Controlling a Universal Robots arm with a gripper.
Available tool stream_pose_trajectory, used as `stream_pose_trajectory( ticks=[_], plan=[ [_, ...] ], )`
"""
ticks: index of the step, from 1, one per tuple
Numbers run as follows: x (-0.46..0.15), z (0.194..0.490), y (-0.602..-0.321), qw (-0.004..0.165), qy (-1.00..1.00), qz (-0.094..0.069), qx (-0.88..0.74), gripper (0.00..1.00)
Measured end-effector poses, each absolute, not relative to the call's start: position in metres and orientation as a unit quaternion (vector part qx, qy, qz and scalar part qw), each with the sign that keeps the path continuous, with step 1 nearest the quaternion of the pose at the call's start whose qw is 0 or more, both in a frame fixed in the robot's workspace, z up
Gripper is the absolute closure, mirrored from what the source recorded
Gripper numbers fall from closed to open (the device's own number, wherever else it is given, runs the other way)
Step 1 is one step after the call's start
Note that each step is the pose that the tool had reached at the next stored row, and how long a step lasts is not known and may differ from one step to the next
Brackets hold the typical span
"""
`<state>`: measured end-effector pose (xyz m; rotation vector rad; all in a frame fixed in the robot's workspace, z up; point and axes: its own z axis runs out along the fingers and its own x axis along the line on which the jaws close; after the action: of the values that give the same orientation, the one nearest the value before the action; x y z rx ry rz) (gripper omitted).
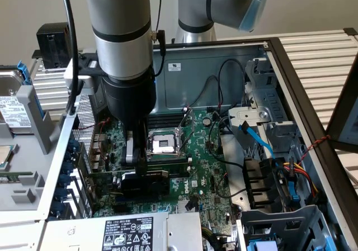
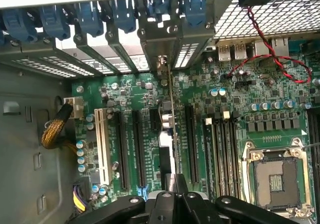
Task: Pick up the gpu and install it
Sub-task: 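Press down on the gpu until it lock into place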
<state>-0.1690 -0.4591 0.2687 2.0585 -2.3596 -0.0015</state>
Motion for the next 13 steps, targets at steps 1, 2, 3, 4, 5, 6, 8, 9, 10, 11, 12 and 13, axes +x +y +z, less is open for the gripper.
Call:
stream_pose_trajectory(
  ticks=[1,2,3,4,5,6,8,9,10,11,12,13],
  plan=[
    [-0.169,0.268,-0.459,0.005,-0.754,-0.001,0.657,0.89],
    [-0.169,0.267,-0.459,0.005,-0.754,-0.001,0.657,0.89],
    [-0.169,0.267,-0.459,0.004,-0.753,-0.001,0.657,0.89],
    [-0.169,0.267,-0.459,0.004,-0.753,-0.001,0.657,0.89],
    [-0.169,0.267,-0.459,0.004,-0.754,-0.002,0.657,0.89],
    [-0.169,0.268,-0.459,0.004,-0.754,-0.003,0.657,0.89],
    [-0.169,0.273,-0.459,0.006,-0.754,-0.004,0.657,0.89],
    [-0.169,0.275,-0.459,0.007,-0.754,-0.005,0.657,0.89],
    [-0.169,0.278,-0.459,0.008,-0.754,-0.006,0.657,0.89],
    [-0.17,0.28,-0.459,0.009,-0.754,-0.007,0.657,0.89],
    [-0.17,0.283,-0.459,0.009,-0.754,-0.007,0.657,0.89],
    [-0.171,0.285,-0.459,0.009,-0.754,-0.008,0.657,0.89]
  ],
)
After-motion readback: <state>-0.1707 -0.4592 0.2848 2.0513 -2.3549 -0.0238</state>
